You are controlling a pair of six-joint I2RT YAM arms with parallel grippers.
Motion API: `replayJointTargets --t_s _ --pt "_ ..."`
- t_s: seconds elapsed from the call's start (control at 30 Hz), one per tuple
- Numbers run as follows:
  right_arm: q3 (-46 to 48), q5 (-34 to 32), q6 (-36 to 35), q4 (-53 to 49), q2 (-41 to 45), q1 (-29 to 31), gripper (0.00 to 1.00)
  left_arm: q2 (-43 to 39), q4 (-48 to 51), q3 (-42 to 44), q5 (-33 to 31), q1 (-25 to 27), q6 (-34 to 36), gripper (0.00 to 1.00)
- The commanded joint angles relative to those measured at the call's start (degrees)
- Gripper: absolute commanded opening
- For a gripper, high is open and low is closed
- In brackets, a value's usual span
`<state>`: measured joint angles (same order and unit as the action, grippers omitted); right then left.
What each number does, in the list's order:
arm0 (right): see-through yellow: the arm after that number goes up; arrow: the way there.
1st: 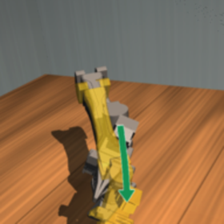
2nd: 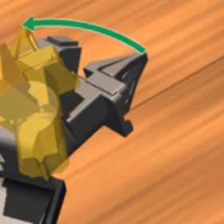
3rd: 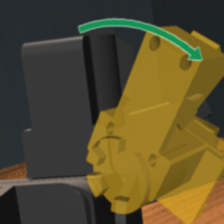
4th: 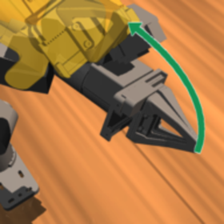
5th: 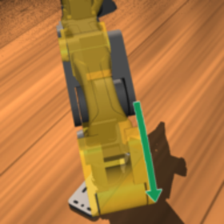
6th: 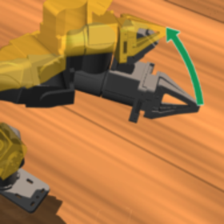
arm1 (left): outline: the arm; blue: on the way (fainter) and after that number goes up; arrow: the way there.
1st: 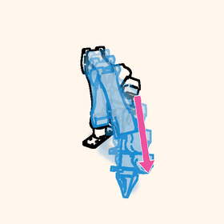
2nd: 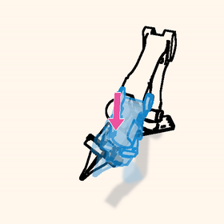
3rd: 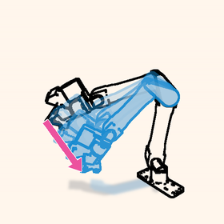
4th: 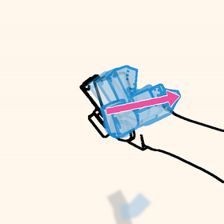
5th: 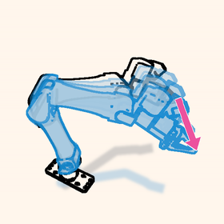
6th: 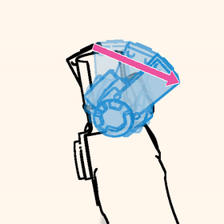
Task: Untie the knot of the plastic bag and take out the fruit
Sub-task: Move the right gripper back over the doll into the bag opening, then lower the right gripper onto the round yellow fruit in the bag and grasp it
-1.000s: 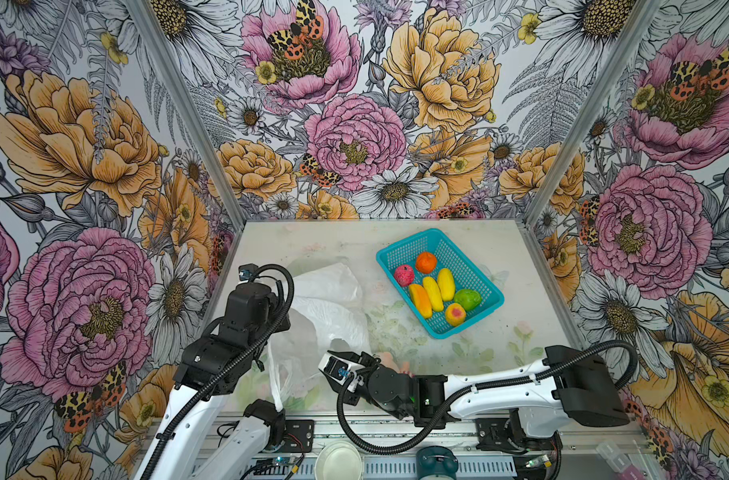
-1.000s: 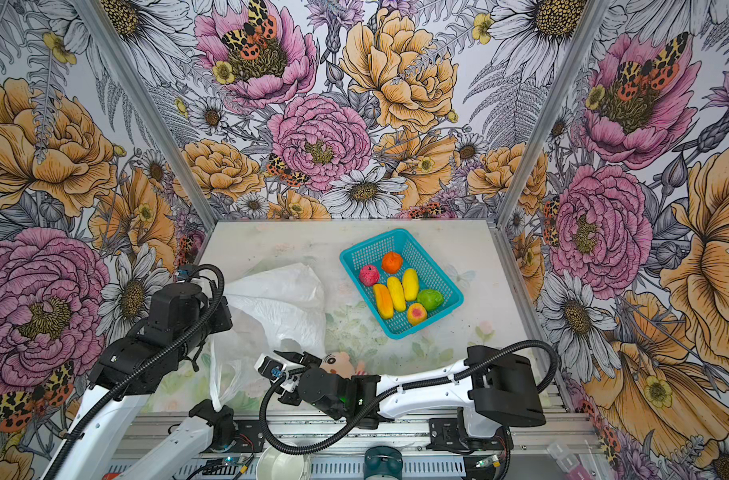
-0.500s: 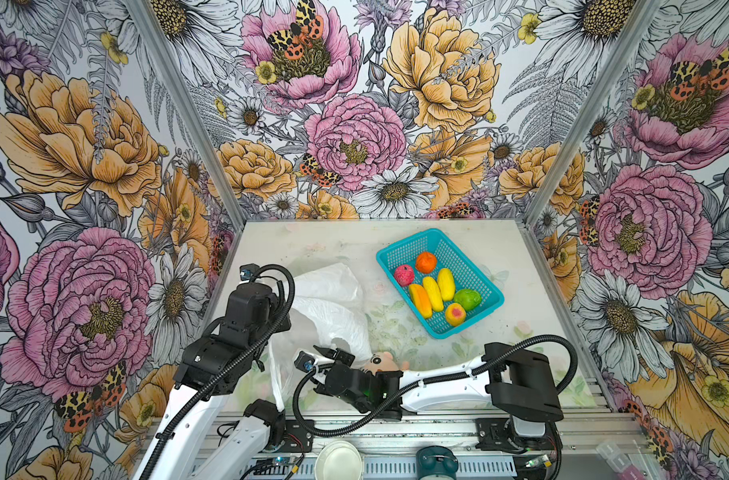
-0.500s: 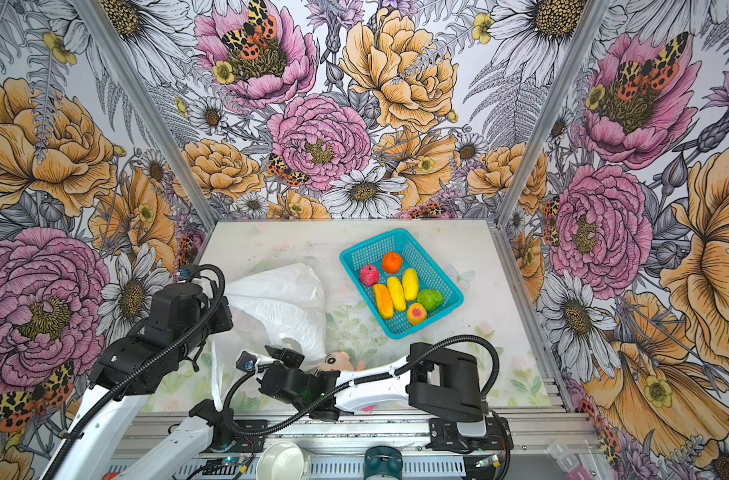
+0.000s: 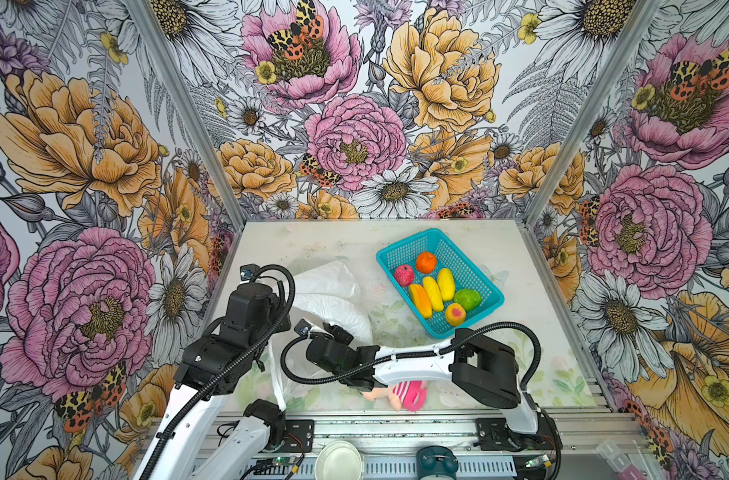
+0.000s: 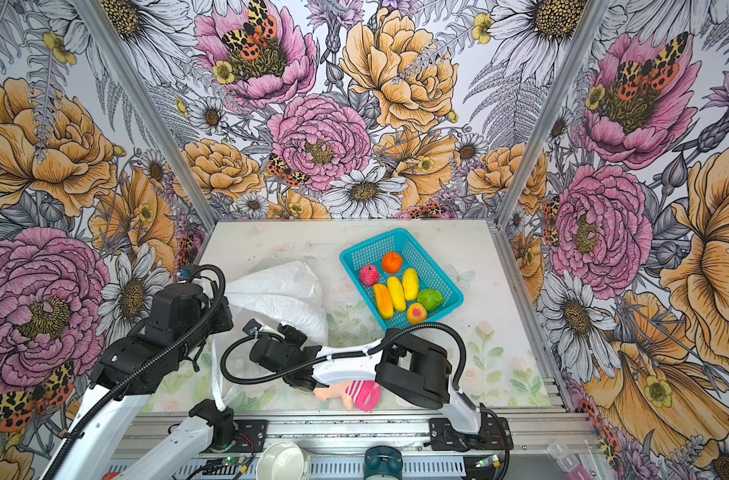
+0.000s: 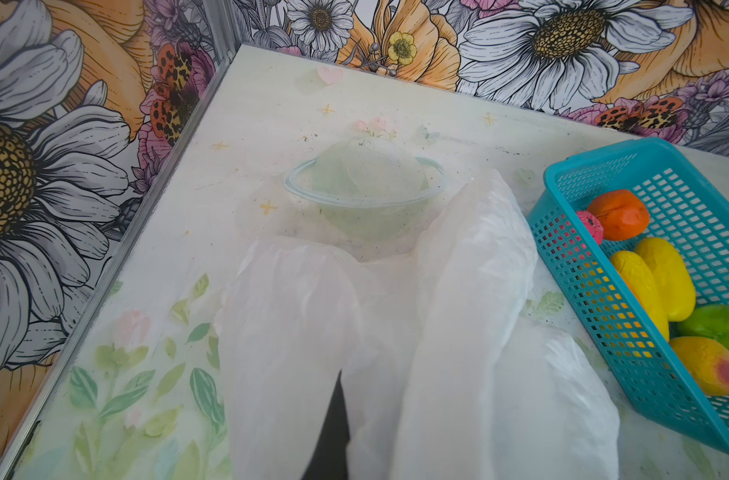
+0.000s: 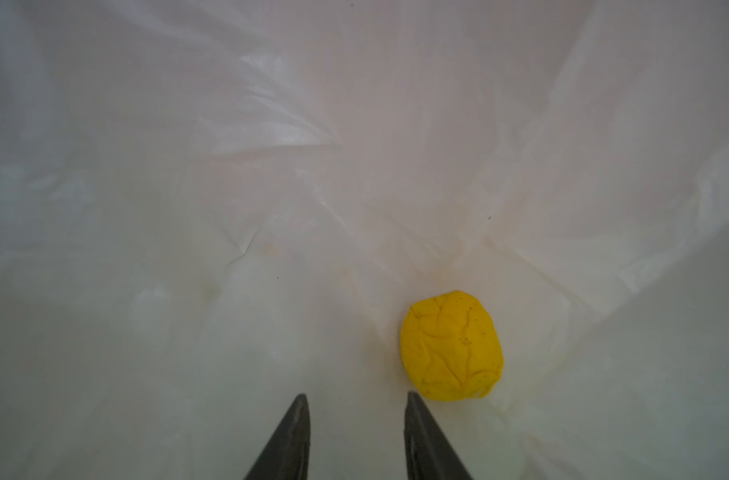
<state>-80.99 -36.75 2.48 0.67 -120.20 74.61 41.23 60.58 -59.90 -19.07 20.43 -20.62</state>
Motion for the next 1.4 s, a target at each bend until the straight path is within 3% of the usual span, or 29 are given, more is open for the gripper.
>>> replayJointTargets --t_s 0.0,0.27,0.77,0.97,1.13,1.37 --pt "-2.92 -2.94 2.13 -3.92 -1.82 -0.29 0.43 -0.63 -1.19 0.40 -1.41 0.58 -0.74 0.00" --pt "-5.71 -6.07 3.74 -7.71 -4.50 -2.34 0.51 -0.63 -1.22 0.40 -1.36 0.78 -0.74 0.00" --pt "-7.52 -12.10 3.96 -10.85 -6.93 -6.18 0.79 -0.34 -1.25 0.41 -1.03 0.84 -0.70 0.00" --pt "-10.53 -8.92 4.44 -11.47 -10.50 -7.01 0.86 -0.50 -1.27 0.48 -0.96 1.02 -0.67 0.00" --pt "-18.70 -6.31 5.14 -11.48 -17.28 -9.66 0.88 -0.63 -1.43 0.48 -0.35 1.45 -0.48 0.00" --pt "-27.23 -5.41 6.33 -11.82 -23.94 -11.75 0.93 -0.65 -1.60 0.49 0.00 6.64 -0.38 0.00"
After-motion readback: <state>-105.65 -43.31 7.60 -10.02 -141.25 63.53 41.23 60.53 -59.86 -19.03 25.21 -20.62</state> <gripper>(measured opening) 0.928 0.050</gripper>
